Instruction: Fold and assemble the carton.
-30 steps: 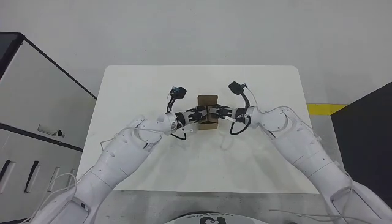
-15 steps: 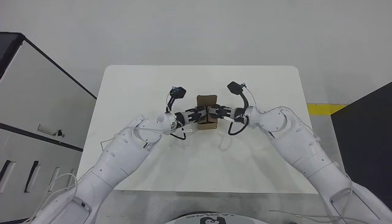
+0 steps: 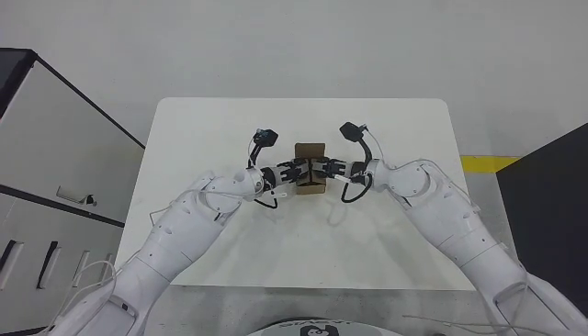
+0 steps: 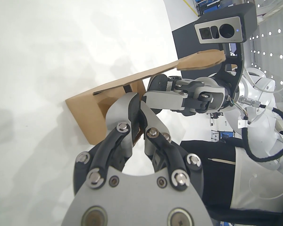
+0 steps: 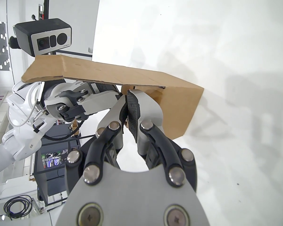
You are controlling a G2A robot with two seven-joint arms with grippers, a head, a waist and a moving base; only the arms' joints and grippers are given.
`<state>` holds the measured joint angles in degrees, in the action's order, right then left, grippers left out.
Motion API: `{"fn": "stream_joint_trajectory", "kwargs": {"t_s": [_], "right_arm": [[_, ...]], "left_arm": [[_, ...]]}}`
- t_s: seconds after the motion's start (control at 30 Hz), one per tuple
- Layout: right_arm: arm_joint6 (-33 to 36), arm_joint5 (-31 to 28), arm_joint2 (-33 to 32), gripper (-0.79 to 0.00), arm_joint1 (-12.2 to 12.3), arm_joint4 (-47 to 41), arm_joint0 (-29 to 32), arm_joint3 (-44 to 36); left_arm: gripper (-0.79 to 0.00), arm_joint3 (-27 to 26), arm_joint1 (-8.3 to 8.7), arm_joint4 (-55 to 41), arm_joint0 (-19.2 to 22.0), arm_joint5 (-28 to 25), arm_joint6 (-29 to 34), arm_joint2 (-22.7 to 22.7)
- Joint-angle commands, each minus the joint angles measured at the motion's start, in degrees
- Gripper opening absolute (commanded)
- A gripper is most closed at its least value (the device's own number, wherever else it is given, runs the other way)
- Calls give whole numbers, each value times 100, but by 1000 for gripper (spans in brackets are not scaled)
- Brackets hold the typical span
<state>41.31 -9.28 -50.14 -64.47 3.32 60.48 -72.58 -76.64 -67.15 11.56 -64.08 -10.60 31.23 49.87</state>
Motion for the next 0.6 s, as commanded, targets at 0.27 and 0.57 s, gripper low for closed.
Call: {"fn": "stream_joint_trajectory", "kwargs": {"t_s": [0.27, 0.57], "right_arm": [[42, 77, 34, -785, -50, 54, -27, 49], [-3, 6, -61, -785, -53, 60, 59, 4]], "left_arm": [[-785, 21, -13, 39, -37, -6, 59, 72], [-785, 67, -43, 55, -42, 10, 91, 89]]}}
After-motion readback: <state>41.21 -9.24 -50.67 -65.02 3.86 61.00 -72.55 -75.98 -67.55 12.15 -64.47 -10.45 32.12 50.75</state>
